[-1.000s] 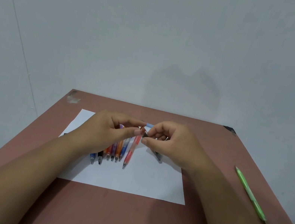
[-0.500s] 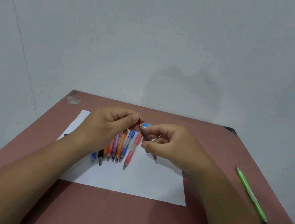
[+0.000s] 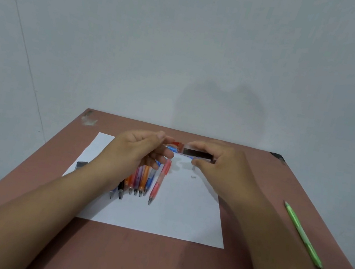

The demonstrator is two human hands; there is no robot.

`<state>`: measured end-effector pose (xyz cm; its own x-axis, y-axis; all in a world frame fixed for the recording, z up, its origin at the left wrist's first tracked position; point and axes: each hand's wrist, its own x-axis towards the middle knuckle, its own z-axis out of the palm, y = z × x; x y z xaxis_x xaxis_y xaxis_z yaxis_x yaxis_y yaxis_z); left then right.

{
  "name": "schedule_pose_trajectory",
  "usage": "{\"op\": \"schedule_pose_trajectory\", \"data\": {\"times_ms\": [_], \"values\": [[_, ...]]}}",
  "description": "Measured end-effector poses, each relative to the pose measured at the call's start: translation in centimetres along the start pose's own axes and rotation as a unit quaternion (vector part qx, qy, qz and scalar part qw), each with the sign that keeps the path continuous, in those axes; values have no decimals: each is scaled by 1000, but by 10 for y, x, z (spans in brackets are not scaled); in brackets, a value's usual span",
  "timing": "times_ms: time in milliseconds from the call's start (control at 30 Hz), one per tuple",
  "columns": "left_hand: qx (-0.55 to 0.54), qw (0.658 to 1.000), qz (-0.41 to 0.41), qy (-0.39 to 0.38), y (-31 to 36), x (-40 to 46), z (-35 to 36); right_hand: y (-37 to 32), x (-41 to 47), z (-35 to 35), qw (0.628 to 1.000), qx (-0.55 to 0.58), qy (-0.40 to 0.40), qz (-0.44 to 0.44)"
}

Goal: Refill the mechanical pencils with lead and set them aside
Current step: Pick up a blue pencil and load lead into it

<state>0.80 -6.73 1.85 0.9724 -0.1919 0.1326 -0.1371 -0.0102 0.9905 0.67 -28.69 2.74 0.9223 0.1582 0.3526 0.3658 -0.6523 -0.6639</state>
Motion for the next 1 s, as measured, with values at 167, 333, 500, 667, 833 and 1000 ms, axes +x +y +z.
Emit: {"op": "schedule_pose_trajectory", "data": {"times_ms": [167, 333, 500, 667, 833, 1000], "values": [[-194, 965, -163, -63, 5, 3, 1, 7, 4, 2, 985, -125, 81, -89], [-328, 904, -242, -128, 9, 0, 5, 7, 4, 2, 974, -152, 93, -138], [-372, 880, -259, -140, 7, 0, 2, 9, 7, 1, 958, -212, 84, -177], [-377, 880, -254, -140, 4, 2, 0, 9, 6, -1, 939, -271, 85, -193], [-376, 882, -248, -141, 3, 3, -1, -4, 4, 1, 942, -281, 59, -175], [-385, 881, -236, -143, 3, 4, -3, -2, 14, -4, 915, -334, 0, -226]]}}
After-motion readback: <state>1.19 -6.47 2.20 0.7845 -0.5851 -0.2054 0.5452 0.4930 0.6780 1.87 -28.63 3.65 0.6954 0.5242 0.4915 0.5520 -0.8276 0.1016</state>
